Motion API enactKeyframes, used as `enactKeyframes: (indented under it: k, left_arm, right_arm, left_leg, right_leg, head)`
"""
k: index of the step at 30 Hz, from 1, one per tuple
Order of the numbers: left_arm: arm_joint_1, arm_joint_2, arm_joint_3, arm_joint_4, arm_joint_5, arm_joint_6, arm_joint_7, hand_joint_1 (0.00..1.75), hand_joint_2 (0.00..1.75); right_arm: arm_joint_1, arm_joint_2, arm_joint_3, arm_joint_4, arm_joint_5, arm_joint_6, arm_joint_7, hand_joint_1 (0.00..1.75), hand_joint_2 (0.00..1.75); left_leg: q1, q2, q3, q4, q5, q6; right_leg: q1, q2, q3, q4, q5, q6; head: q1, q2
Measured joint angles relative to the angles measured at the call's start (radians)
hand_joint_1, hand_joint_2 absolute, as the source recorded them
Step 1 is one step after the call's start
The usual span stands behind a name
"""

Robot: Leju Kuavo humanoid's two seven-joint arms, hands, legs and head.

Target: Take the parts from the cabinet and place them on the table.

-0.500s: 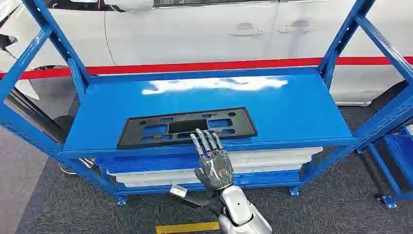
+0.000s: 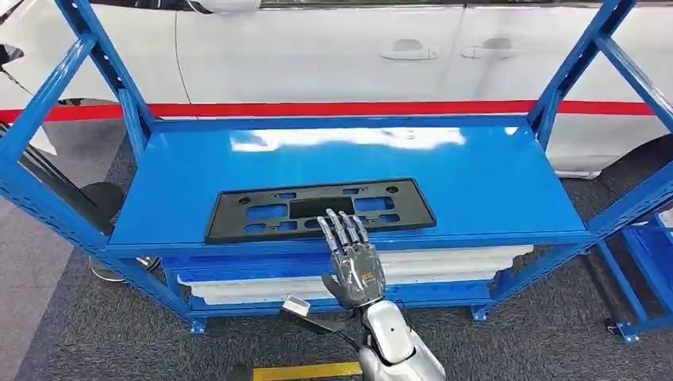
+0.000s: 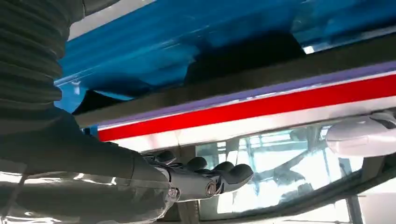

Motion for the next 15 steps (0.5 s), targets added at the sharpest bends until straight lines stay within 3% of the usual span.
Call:
enactKeyframes:
  k: [2, 3, 6, 7, 8, 9, 12, 13, 14, 15]
  left_arm:
    - [0.0, 0.0, -0.003, 0.0, -0.001, 0.0, 0.0, 0.0, 0.0]
    - [0.0, -0.002, -0.004, 0.0, -0.003, -0.001, 0.001, 0.0, 0.0]
    - [-0.001, -0.002, -0.006, 0.001, -0.006, -0.002, 0.008, 0.0, 0.0]
    - [-0.002, -0.002, -0.006, 0.001, -0.007, -0.002, 0.009, 0.0, 0.0]
    - [-0.003, -0.002, -0.006, 0.001, -0.007, -0.002, 0.01, 0.0, 0.0]
    - [-0.002, -0.002, -0.006, 0.001, -0.007, -0.002, 0.011, 0.0, 0.0]
    - [-0.002, -0.002, -0.006, 0.001, -0.007, -0.003, 0.011, 0.0, 0.0]
    - [0.001, -0.002, -0.006, 0.001, -0.007, -0.003, 0.011, 0.0, 0.0]
    - [0.003, -0.002, -0.006, 0.001, -0.007, -0.003, 0.012, 0.0, 0.0]
    - [0.004, 0.0, -0.006, 0.001, -0.007, -0.003, 0.012, 0.0, 0.0]
  right_arm:
    - [-0.003, 0.0, 0.0, 0.002, -0.003, 0.0, -0.002, 0.0, 1.75]
    - [-0.005, 0.0, 0.0, 0.004, -0.005, 0.0, -0.003, 0.0, 1.75]
    - [-0.006, 0.001, 0.0, 0.011, -0.014, 0.0, -0.007, 0.0, 1.75]
    - [-0.007, 0.002, 0.0, 0.012, -0.016, 0.0, -0.008, 0.0, 1.75]
    - [-0.008, 0.004, 0.0, 0.012, -0.018, 0.0, -0.009, 0.0, 1.75]
    - [-0.009, 0.006, 0.0, 0.014, -0.02, 0.0, -0.01, 0.0, 1.75]
    - [-0.011, 0.01, 0.0, 0.02, -0.027, 0.0, -0.015, 0.0, 1.75]
    - [-0.011, 0.01, 0.0, 0.023, -0.032, 0.0, -0.016, 0.0, 1.75]
    - [-0.011, 0.01, 0.0, 0.026, -0.035, 0.0, -0.019, 0.0, 1.75]
    - [-0.011, 0.01, 0.0, 0.028, -0.037, 0.0, -0.023, 0.0, 1.75]
  left_leg:
    - [0.0, -0.002, 0.013, 0.0, -0.006, -0.006]
    - [-0.001, -0.002, 0.013, 0.0, -0.009, -0.009]
    - [-0.003, -0.001, 0.014, -0.004, -0.014, -0.025]
    - [-0.003, -0.001, 0.018, -0.008, -0.014, -0.032]
    - [-0.006, 0.001, 0.017, -0.005, -0.022, -0.037]
    - [-0.004, 0.002, 0.012, 0.025, -0.041, -0.041]
    - [-0.001, 0.001, -0.099, 0.243, -0.139, -0.05]
    - [-0.001, 0.001, -0.133, 0.301, -0.15, -0.051]
    - [-0.001, 0.001, -0.144, 0.307, -0.132, -0.051]
    - [-0.001, 0.001, -0.127, 0.258, -0.089, -0.049]
  right_leg:
    - [0.002, 0.0, 0.089, -0.187, 0.099, -0.012]
    - [0.005, 0.0, 0.114, -0.241, 0.102, -0.021]
    - [0.014, 0.001, 0.115, -0.25, 0.094, -0.028]
    - [0.014, 0.002, 0.117, -0.254, 0.096, -0.033]
    - [-0.001, 0.002, 0.128, -0.267, 0.101, -0.041]
    - [0.001, 0.002, 0.136, -0.273, 0.099, -0.047]
    - [0.005, -0.003, 0.145, -0.272, 0.091, -0.058]
    - [0.007, -0.002, 0.147, -0.27, 0.088, -0.059]
    - [0.007, -0.001, 0.149, -0.269, 0.085, -0.059]
    - [0.007, 0.001, 0.154, -0.266, 0.08, -0.057]
  head:
    - [0.0, 0.0]
    - [0.0, 0.0]
    - [0.0, 0.0]
    - [0.0, 0.0]
    - [0.0, 0.0]
    - [0.0, 0.0]
    - [0.0, 0.0]
    - [-0.001, 0.0]
    - [-0.001, 0.0]
    - [-0.001, 0.0]
